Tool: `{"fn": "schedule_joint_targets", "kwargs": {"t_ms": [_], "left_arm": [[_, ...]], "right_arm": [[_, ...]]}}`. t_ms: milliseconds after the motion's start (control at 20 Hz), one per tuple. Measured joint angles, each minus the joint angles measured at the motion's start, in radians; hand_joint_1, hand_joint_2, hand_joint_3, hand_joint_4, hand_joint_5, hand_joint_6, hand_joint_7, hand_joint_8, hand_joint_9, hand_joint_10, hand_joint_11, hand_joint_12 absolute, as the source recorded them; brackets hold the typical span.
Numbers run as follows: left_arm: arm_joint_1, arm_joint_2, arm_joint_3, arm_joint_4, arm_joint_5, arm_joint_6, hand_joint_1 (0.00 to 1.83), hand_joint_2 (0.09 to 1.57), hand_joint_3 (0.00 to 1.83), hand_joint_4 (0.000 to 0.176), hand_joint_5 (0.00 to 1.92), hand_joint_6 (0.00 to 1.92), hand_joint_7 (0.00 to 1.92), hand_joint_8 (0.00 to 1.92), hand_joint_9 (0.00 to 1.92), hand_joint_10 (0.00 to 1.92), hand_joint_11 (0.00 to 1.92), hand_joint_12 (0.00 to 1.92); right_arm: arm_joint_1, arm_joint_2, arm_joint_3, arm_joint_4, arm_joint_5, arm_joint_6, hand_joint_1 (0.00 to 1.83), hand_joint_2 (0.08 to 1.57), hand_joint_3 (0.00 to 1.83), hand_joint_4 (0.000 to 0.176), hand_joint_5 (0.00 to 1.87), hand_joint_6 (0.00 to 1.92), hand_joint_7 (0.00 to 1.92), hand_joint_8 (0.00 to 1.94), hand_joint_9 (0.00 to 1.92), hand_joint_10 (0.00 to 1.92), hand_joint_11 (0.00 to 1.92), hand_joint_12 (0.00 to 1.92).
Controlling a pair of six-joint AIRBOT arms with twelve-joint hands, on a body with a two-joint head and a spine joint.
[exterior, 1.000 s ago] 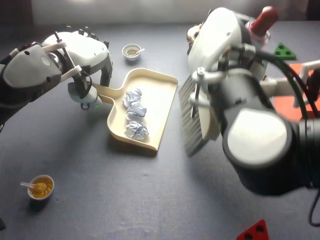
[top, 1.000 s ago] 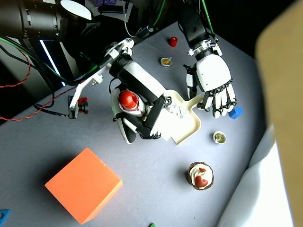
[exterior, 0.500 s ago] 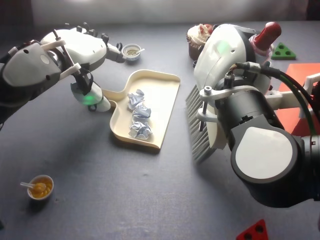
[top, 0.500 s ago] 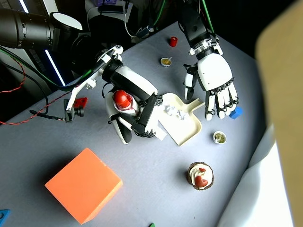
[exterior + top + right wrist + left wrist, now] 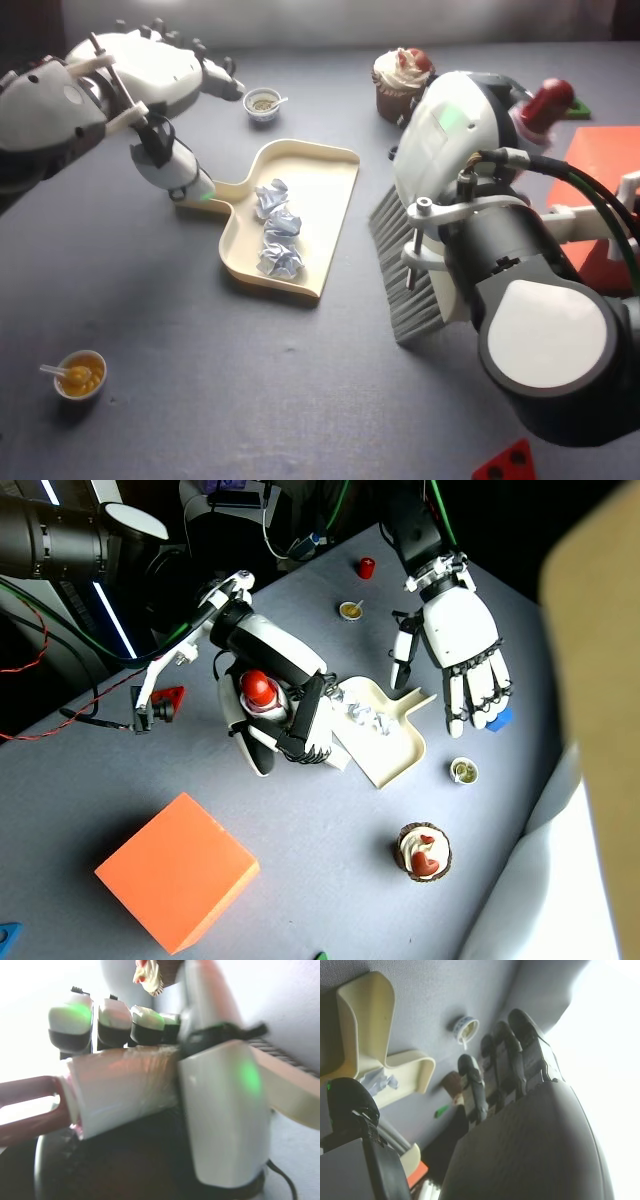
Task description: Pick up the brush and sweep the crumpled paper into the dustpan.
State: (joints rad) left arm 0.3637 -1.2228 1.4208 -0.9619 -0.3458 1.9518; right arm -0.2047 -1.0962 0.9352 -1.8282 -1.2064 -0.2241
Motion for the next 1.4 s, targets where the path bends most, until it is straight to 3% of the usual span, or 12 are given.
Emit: {"fn": "schedule_joint_targets", "kwargs": {"t_ms": [100, 150, 200, 250, 300, 350, 550, 750, 950, 1100, 1250, 1400], "left_arm": [[-0.002, 0.002, 0.000, -0.006, 0.001, 0.000, 0.90, 0.91, 0.00, 0.128, 0.43, 0.01, 0.29, 0.01, 0.25, 0.01, 0.04, 0.56], [-0.007, 0.002, 0.000, -0.010, 0.008, 0.000, 0.90, 0.91, 0.00, 0.131, 0.43, 0.01, 0.29, 0.00, 0.26, 0.01, 0.05, 0.56], [-0.018, 0.005, -0.003, -0.009, 0.017, 0.000, 0.89, 0.91, 0.00, 0.133, 0.43, 0.00, 0.29, 0.00, 0.25, 0.00, 0.04, 0.56], [-0.033, 0.011, -0.010, 0.006, 0.021, 0.001, 0.91, 0.91, 0.00, 0.127, 0.44, 0.01, 0.30, 0.00, 0.26, 0.00, 0.05, 0.56], [-0.050, 0.017, -0.014, 0.018, 0.024, 0.000, 0.91, 0.91, 0.00, 0.122, 0.44, 0.00, 0.28, 0.00, 0.25, 0.00, 0.05, 0.56], [-0.063, 0.018, -0.015, 0.020, 0.023, 0.002, 0.85, 0.93, 0.01, 0.139, 0.40, 0.00, 0.26, 0.00, 0.23, 0.00, 0.02, 0.56], [-0.088, 0.034, -0.035, 0.011, 0.028, 0.003, 0.87, 0.92, 0.00, 0.136, 0.41, 0.01, 0.28, 0.01, 0.24, 0.01, 0.03, 0.57], [-0.119, 0.048, -0.083, -0.001, 0.005, 0.003, 0.88, 0.91, 0.00, 0.148, 0.44, 0.00, 0.31, 0.00, 0.29, 0.00, 0.06, 0.55], [-0.119, 0.063, -0.146, -0.034, -0.023, 0.003, 0.88, 0.91, 0.00, 0.147, 0.44, 0.00, 0.30, 0.00, 0.28, 0.00, 0.05, 0.53], [-0.119, 0.077, -0.168, -0.039, -0.013, 0.003, 0.88, 0.91, 0.00, 0.142, 0.45, 0.01, 0.31, 0.00, 0.29, 0.00, 0.07, 0.50], [-0.119, 0.085, -0.171, -0.042, -0.015, 0.003, 0.86, 0.91, 0.00, 0.146, 0.43, 0.00, 0.31, 0.01, 0.29, 0.01, 0.09, 0.51], [-0.119, 0.085, -0.174, -0.040, -0.010, 0.003, 0.85, 0.91, 0.00, 0.142, 0.41, 0.00, 0.29, 0.00, 0.28, 0.00, 0.07, 0.50]], "right_arm": [[0.000, 0.010, -0.005, 0.028, 0.003, -0.018, 0.83, 0.78, 0.00, 0.000, 0.57, 1.91, 0.51, 1.94, 0.51, 1.92, 0.61, 1.92], [0.000, 0.017, -0.013, 0.033, 0.004, -0.024, 0.73, 0.78, 0.00, 0.000, 0.45, 1.66, 0.39, 1.94, 0.39, 1.92, 0.45, 1.92], [0.000, 0.027, -0.026, 0.039, 0.014, -0.031, 0.64, 0.77, 0.00, 0.000, 0.35, 0.93, 0.31, 1.27, 0.21, 1.54, 0.10, 1.81], [0.000, 0.042, -0.039, 0.050, 0.026, -0.047, 0.59, 0.74, 0.00, 0.000, 0.47, 0.38, 0.45, 0.71, 0.29, 1.10, 0.06, 1.63], [0.003, 0.057, -0.053, 0.070, 0.035, -0.049, 0.54, 0.74, 0.00, 0.000, 0.45, 0.11, 0.54, 0.31, 0.38, 0.66, 0.10, 1.37], [0.017, 0.074, -0.071, 0.118, 0.048, -0.052, 0.41, 0.71, 0.00, 0.000, 0.16, 0.01, 0.22, 0.04, 0.24, 0.06, 0.09, 0.57], [0.050, 0.114, -0.115, 0.190, 0.056, -0.081, 0.39, 0.64, 0.00, 0.000, 0.05, 0.00, 0.09, 0.00, 0.08, 0.00, 0.10, 0.09], [0.108, 0.157, -0.174, 0.204, 0.073, -0.090, 0.31, 0.65, 0.01, 0.000, 0.00, 0.00, 0.00, 0.00, 0.00, 0.00, 0.02, 0.03], [0.140, 0.209, -0.193, 0.251, 0.071, 0.123, 0.34, 0.66, 0.01, 0.000, 0.00, 0.00, 0.00, 0.00, 0.00, 0.00, 0.00, 0.00], [0.077, 0.287, -0.211, 0.080, 0.148, 0.422, 0.36, 0.66, 0.00, 0.000, 0.01, 0.01, 0.00, 0.00, 0.00, 0.00, 0.00, 0.00], [0.012, 0.344, -0.215, -0.060, 0.262, 0.521, 0.34, 0.73, 0.01, 0.000, 0.00, 0.00, 0.00, 0.00, 0.00, 0.00, 0.03, 0.01], [0.021, 0.401, -0.206, 0.007, 0.488, 0.602, 0.34, 0.73, 0.00, 0.000, 0.00, 0.00, 0.00, 0.00, 0.00, 0.00, 0.04, 0.02]]}}
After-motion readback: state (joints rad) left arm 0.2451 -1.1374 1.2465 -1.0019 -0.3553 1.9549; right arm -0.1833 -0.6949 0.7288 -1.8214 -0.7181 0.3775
